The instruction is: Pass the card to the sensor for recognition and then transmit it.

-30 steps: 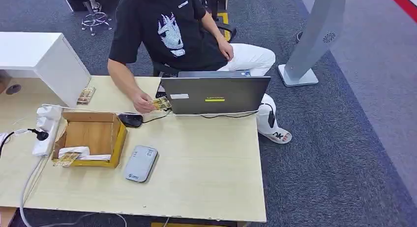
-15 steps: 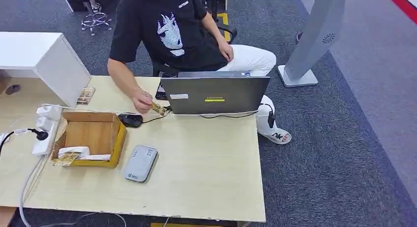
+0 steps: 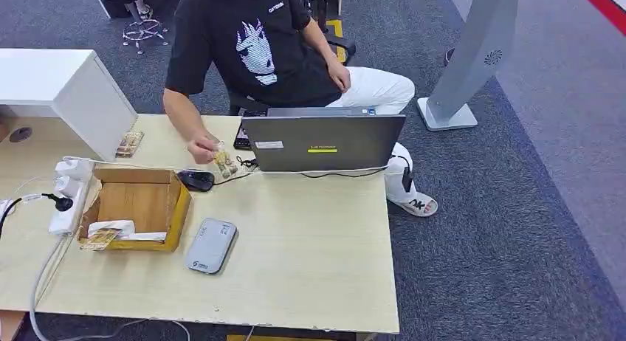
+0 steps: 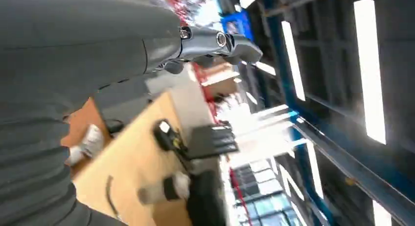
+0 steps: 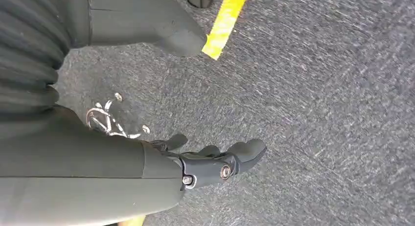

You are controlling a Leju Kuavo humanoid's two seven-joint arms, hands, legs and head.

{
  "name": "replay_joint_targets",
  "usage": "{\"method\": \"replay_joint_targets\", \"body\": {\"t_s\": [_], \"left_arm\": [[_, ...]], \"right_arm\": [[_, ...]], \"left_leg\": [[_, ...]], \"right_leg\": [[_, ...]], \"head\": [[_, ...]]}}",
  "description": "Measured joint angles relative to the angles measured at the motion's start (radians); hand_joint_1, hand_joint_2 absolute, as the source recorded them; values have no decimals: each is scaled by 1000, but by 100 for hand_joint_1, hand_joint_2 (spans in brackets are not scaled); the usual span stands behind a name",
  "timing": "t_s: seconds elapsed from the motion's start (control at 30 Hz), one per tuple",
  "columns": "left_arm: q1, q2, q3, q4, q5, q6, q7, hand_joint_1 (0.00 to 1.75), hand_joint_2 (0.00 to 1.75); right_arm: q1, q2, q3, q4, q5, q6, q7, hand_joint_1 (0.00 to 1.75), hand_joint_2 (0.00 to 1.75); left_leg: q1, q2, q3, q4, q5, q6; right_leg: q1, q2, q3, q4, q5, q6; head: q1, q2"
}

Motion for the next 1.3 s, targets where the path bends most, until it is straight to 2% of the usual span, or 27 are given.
{"method": "replay_joint_targets", "body": {"t_s": [0.17,0.33,1.3], "left_arm": [[19,-1,-57,-66,-8,0,0,0,175],[29,-1,-80,-90,-9,0,0,0,175],[31,-5,-86,-104,-9,0,0,0,175]], "right_arm": [[1,7,-3,0,4,0,6,0,175],[1,9,-4,-1,4,0,6,0,175],[1,13,-4,-5,5,0,6,0,175]], "left_leg": [[0,0,0,0,0,0],[0,0,0,0,0,0],[0,0,0,0,0,0]], "right_leg": [[0,0,0,0,0,0],[0,0,0,0,0,0],[0,0,0,0,0,0]], "head": [[1,0],[0,0],[0,0]]}}
